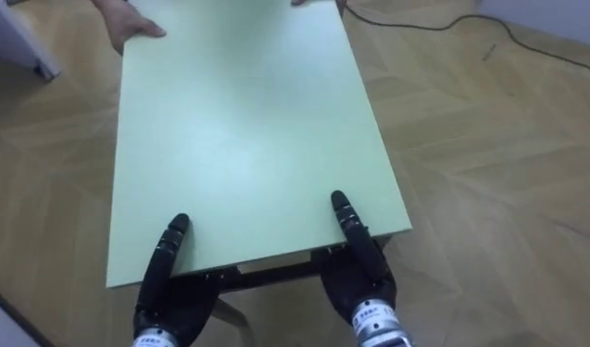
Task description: Move table with human
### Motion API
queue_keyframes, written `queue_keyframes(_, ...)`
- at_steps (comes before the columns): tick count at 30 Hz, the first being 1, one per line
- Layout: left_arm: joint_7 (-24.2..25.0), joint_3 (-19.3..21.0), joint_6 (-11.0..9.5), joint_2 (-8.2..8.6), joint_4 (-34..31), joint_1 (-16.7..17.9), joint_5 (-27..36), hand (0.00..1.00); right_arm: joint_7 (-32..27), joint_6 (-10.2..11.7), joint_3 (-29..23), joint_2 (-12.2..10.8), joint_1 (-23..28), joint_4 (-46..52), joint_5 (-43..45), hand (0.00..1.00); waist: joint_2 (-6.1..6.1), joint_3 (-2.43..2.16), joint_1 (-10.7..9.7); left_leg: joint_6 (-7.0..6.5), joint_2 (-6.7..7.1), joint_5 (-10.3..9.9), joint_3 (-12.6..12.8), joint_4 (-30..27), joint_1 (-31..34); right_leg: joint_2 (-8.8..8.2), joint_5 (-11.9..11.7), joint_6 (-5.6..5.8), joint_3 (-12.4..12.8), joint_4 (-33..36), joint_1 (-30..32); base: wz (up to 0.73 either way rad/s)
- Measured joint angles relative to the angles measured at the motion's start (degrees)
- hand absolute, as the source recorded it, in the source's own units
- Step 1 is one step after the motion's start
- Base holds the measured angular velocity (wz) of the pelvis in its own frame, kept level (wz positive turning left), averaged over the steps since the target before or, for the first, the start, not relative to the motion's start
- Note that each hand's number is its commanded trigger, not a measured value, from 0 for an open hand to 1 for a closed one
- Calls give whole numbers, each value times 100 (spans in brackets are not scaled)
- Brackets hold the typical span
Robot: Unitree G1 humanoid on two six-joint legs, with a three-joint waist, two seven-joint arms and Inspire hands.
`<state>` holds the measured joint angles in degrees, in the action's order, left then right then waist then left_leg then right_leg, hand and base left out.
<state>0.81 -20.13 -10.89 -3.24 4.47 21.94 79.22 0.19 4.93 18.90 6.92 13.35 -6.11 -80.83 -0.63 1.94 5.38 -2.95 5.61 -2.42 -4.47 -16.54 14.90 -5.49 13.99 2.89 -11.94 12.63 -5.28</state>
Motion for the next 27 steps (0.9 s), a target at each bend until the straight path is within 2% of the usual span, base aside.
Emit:
queue_keyframes(3, 0, -10, -21, -7, -81, 62, -1, 100, 0, 0, 28, -2, -15, 2, -5, 100, -2, -2, 79, 41, 34, 46, -226, -23, 64, 85, -9, -15, -40, 13, -19, 40)
queue_keyframes(5, -15, -20, -25, -8, -86, 60, -2, 100, 0, 0, 26, 0, -5, 2, -3, 100, 11, -7, 67, 75, 102, 137, -476, 15, 67, 147, -19, -82, -119, 7, -72, 71)
queue_keyframes(6, -16, -31, -28, -15, -88, 53, -2, 100, 1, 1, 21, 4, -3, 3, -6, 100, 11, -7, 7, 95, 135, 273, -607, 140, 66, 227, -30, -193, -92, -2, -73, 108)
queue_keyframes(7, -21, -47, -28, -19, -88, 38, -2, 100, 2, 3, -2, 6, 0, 5, -11, 100, 25, -11, -88, 96, 155, 461, -623, 331, 65, 331, -28, -338, -74, -26, -63, 119)
queue_keyframes(8, -37, -51, -28, -20, -89, 17, -2, 100, 3, 5, -18, 7, 0, 7, -12, 100, 33, -16, -146, 102, 168, 579, -611, 455, 60, 374, -38, -387, -80, -69, -60, 131)
queue_keyframes(9, -56, -46, -29, -18, -101, -12, -2, 100, 5, 5, -44, 4, -19, 9, -11, 100, 39, -24, -256, 193, 172, 806, -366, 748, 55, 360, -46, -438, -131, -170, -62, 111)
queue_keyframes(10, -57, -2, -34, 7, -106, -27, -2, 100, 0, -5, -50, 3, -81, 3, -3, 100, 24, -8, -310, 204, 64, 623, 343, 442, 200, 214, -5, -446, -382, -254, -69, 87)
queue_keyframes(11, -56, 17, -49, 30, -106, -5, -2, 100, -21, -18, -37, -7, -111, -9, 26, 100, 47, -10, -303, 63, -49, 239, 739, -34, 278, 193, -2, -439, -568, -276, -81, 36)
queue_keyframes(12, -56, 56, -100, 50, -139, 43, -2, 100, -99, -36, 6, -56, -180, -13, 70, 100, 114, -7, -284, -30, -357, -428, 1303, -830, 281, 211, -2, -437, -925, -235, -96, 28)
queue_keyframes(13, -57, 94, -41, 57, -151, 21, 0, 100, -110, -34, 2, -66, -191, -1, 81, 100, 215, -15, -288, -30, -637, -862, 1527, -1331, 256, 275, 13, -413, -1131, -119, -71, 41)
queue_keyframes(14, -57, 109, -2, 58, -150, -1, -5, 100, -110, -34, -2, -68, -191, 9, 60, 100, 246, -10, -324, -6, -685, -952, 1525, -1386, 245, 287, 46, -364, -1173, -25, -57, 78)
queue_keyframes(15, -58, 127, 68, 58, -149, -31, -11, 100, -109, -34, -37, -68, -182, 16, 47, 100, 301, 10, -431, -62, -660, -973, 1549, -1235, 221, 298, 93, -299, -1165, 176, 21, 88)
queue_keyframes(16, -80, 130, 90, 56, -150, -39, -35, 100, -109, -34, -65, -93, -156, 18, 75, 100, 289, 9, -512, -210, -560, -914, 1513, -929, 112, 230, 155, -223, -1072, 400, 167, 79)
queue_keyframes(17, -112, 130, 92, 67, -150, -51, -69, 100, -109, -34, -64, -103, -155, 22, 85, 100, 291, 10, -511, -294, -522, -885, 1503, -788, 67, 201, 187, -196, -989, 518, 246, 43)
queue_keyframes(18, -186, 166, 25, 183, -141, -81, -117, 100, -110, -34, -52, -114, -199, 22, 118, 100, 306, 17, -469, -360, -441, -825, 1504, -650, 57, 132, 253, -165, -803, 533, 393, 5)
queue_keyframes(20, -188, 196, 12, 231, -130, -86, -129, 100, -130, -47, -63, -80, -233, 22, 113, 100, 318, 19, -375, -401, -301, -772, 1507, -530, 51, 64, 331, -153, -578, 477, 668, 11)
queue_keyframes(23, -189, 159, 66, 151, -136, -82, -128, 100, -127, -46, -32, 42, -176, 71, 5, 100, 318, 5, -414, -412, -106, -653, 1245, -343, 47, 6, 329, -133, -616, 634, 672, 59)
queue_keyframes(24, -189, 159, 88, 138, -146, -84, -133, 100, -127, -42, -36, 40, -144, 93, -4, 100, 320, 4, -508, -422, -27, -589, 1042, -274, 27, -14, 329, -133, -687, 728, 644, 92)
queue_keyframes(25, -207, 114, 109, 79, -145, -84, -125, 100, -127, -42, -37, 43, -93, 93, -30, 100, 319, 4, -586, -427, 24, -525, 806, -210, -43, -13, 336, -125, -545, 948, 712, 95)
queue_keyframes(26, -226, 59, 109, 56, -145, -82, -121, 100, -127, -43, -36, 41, -65, 93, -35, 100, 327, 1, -613, -417, 25, -515, 674, -201, -64, 10, 357, -114, -352, 1025, 765, 83)
queue_keyframes(27, -231, 44, 103, 17, -146, -86, -114, 100, -127, -44, -34, 31, -51, 94, -36, 100, 327, 1, -632, -388, 27, -496, 470, -190, -69, 117, 359, -121, 32, 798, 889, 70)
